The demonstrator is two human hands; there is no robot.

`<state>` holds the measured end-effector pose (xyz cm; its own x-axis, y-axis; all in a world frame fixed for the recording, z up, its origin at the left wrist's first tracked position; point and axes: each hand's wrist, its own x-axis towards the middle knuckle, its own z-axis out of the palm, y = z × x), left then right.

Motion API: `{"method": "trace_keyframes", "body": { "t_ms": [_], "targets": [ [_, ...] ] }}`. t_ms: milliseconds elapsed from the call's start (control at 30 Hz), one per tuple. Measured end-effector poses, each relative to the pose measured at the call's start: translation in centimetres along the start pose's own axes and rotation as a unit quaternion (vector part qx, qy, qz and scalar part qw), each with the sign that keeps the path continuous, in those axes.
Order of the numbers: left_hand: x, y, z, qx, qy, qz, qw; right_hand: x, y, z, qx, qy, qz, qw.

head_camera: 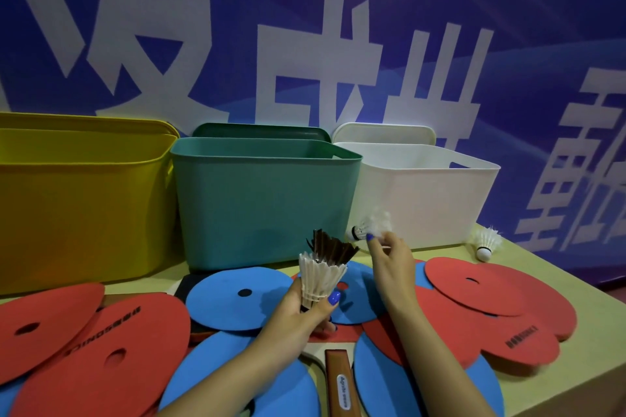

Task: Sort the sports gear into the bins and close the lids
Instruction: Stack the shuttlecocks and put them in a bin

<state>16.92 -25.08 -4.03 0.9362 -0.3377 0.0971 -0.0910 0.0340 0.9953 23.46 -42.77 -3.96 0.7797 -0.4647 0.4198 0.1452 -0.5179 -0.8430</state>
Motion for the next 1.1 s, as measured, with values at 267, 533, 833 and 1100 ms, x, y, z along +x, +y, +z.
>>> {"method": "trace_keyframes", "body": {
  "t_ms": [267,533,833,1100],
  "targets": [
    [0.1,-0.1,-0.3,0.011,-0.017,-0.015,1.000,-0.8,-2.9,-1.5,0.375,-0.089,0.121,0.915],
    [0.1,0.0,-0.4,0.016,-0.031,-0.017,0.999,-1.9,-4.3,-1.8,0.406,-0.258,0.138,0.866],
    [0.1,0.1,-0.5,0.022,-0.044,-0.020,0.999,-1.2,-3.8,-1.8,0.520,-0.263,0.159,0.797],
    [0.1,0.1,-0.6,0.024,-0.046,-0.027,0.998,-1.7,-3.7,-2.1,0.440,-0.334,0.140,0.822]
  ]
}}
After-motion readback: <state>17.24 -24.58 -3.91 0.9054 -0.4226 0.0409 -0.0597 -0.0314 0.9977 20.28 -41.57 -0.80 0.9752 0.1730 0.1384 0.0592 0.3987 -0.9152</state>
